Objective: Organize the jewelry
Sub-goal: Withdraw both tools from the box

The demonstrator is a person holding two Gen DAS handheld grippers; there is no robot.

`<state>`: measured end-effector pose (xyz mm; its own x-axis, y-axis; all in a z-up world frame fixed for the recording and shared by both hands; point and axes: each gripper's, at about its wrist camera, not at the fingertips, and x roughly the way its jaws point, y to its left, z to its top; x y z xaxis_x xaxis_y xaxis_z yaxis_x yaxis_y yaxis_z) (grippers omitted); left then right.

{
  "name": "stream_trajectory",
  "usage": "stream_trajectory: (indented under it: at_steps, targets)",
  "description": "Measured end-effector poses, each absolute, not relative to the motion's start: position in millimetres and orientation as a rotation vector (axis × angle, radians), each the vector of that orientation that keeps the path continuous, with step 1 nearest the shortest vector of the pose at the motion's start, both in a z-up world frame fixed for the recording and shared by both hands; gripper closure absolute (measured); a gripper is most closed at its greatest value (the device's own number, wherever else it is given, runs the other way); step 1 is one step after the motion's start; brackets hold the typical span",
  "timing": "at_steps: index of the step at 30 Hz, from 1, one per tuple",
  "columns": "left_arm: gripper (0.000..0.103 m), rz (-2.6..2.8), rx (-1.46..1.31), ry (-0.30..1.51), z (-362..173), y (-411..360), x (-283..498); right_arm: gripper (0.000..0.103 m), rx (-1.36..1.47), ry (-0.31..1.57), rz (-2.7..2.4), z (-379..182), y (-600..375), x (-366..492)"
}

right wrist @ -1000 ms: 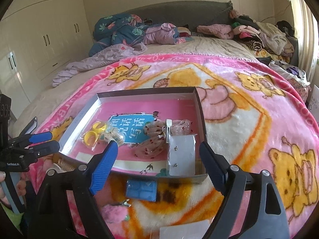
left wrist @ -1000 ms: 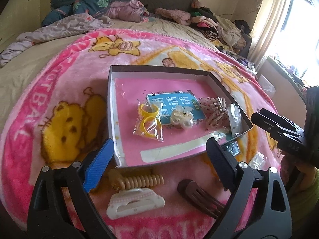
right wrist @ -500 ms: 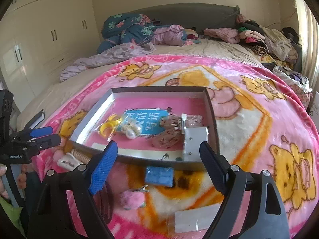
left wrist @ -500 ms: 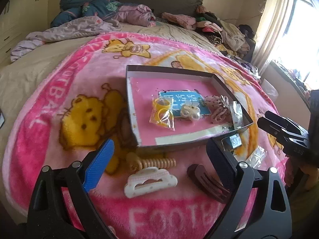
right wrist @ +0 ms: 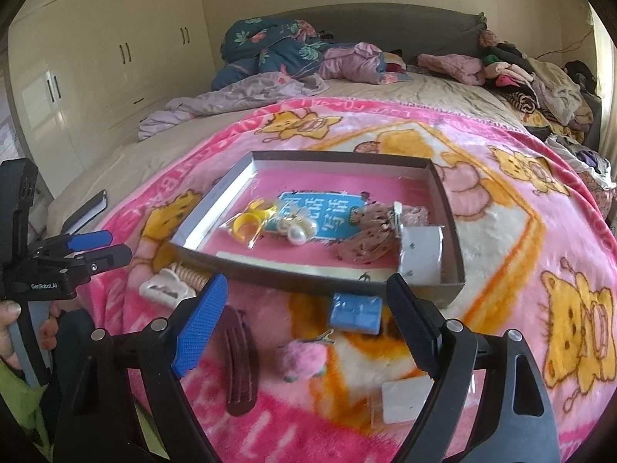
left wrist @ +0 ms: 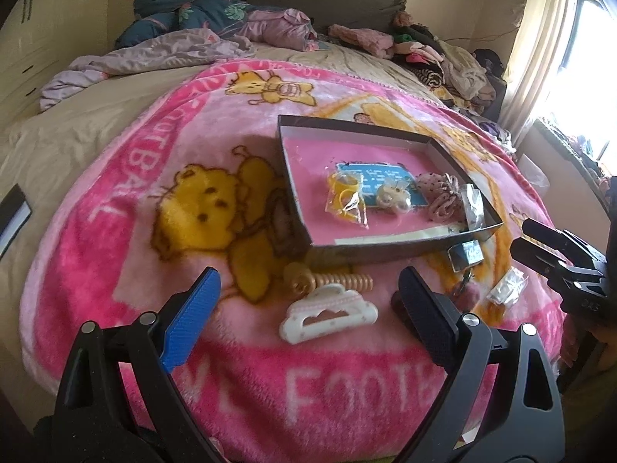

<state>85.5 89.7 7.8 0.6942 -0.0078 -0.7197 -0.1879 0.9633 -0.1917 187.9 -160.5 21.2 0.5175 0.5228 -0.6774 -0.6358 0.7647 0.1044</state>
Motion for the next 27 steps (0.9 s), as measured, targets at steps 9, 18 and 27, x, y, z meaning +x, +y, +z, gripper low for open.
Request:
stream_trajectory:
  at_steps: [9,18,27]
  targets:
    - [0.018,0.136,-0.266,0.804,5,100,69,0.021,-0.186,0.784,0.719,12,-154,175]
    - [0.017,0.151,-0.258,0.823,-2,101,57,0.021,-0.205,0.813,0.732,-1,-149,162]
    - [0.016,0.154,-0.261,0.849,-17,98,54,0.021,-0.232,0.827,0.727,-15,-149,155]
